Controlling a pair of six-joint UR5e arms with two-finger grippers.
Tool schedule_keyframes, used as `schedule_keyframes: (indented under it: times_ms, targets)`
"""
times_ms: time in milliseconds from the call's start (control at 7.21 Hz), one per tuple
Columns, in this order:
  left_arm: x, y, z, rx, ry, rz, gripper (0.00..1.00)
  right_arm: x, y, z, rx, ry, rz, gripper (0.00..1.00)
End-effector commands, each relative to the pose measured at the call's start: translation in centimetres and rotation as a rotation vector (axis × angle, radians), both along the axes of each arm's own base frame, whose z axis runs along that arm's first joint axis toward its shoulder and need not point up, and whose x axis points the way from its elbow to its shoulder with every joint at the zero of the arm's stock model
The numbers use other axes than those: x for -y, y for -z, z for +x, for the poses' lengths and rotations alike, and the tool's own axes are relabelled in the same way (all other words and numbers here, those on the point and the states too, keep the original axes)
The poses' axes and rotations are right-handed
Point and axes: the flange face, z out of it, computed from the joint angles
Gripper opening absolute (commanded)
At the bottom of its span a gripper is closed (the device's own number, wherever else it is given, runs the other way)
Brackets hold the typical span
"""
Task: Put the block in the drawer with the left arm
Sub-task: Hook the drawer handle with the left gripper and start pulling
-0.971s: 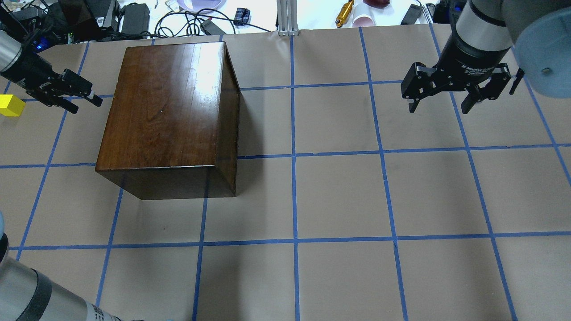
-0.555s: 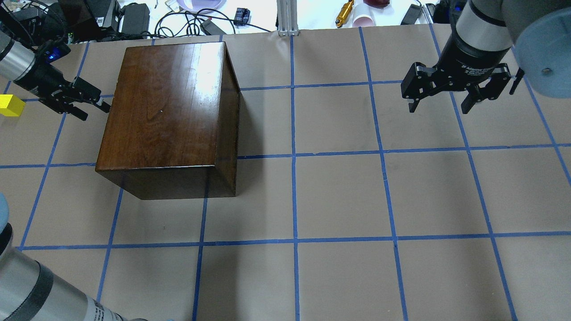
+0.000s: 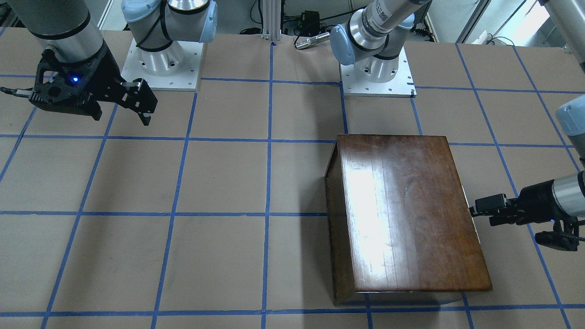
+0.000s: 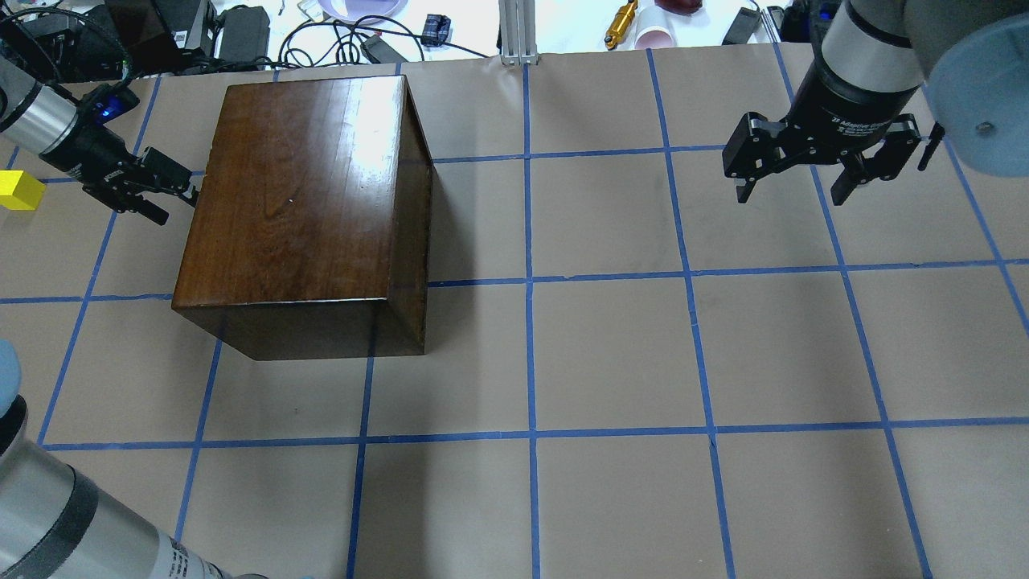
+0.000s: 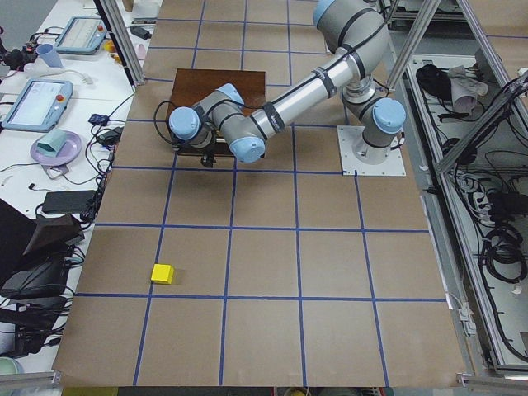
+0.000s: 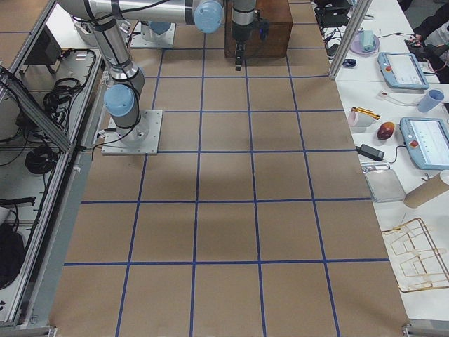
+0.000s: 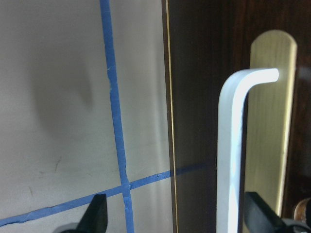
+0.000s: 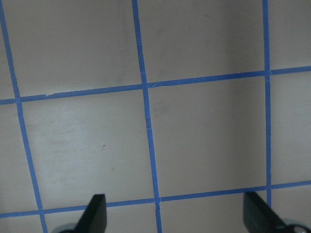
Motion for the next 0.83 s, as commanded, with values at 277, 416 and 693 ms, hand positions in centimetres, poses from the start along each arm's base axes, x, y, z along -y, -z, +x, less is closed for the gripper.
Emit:
schedule_keyframes:
  times_ms: [277, 416, 693]
  targets:
    - [0.43, 1.31, 0.09, -0.014, 0.020, -0.006, 1.00, 0.00, 0.00, 0.00, 0.000, 0.000, 0.000, 1.00]
    - [0.53, 1.47, 0.17, -0.009, 0.021, -0.009, 1.00, 0.00, 0.00, 0.00, 0.000, 0.000, 0.000, 1.00]
    - [0.55, 1.16, 0.45, 0.016, 0.028, -0.006, 1.00, -0.02, 0.07, 0.00, 0.000, 0.000, 0.001, 1.00]
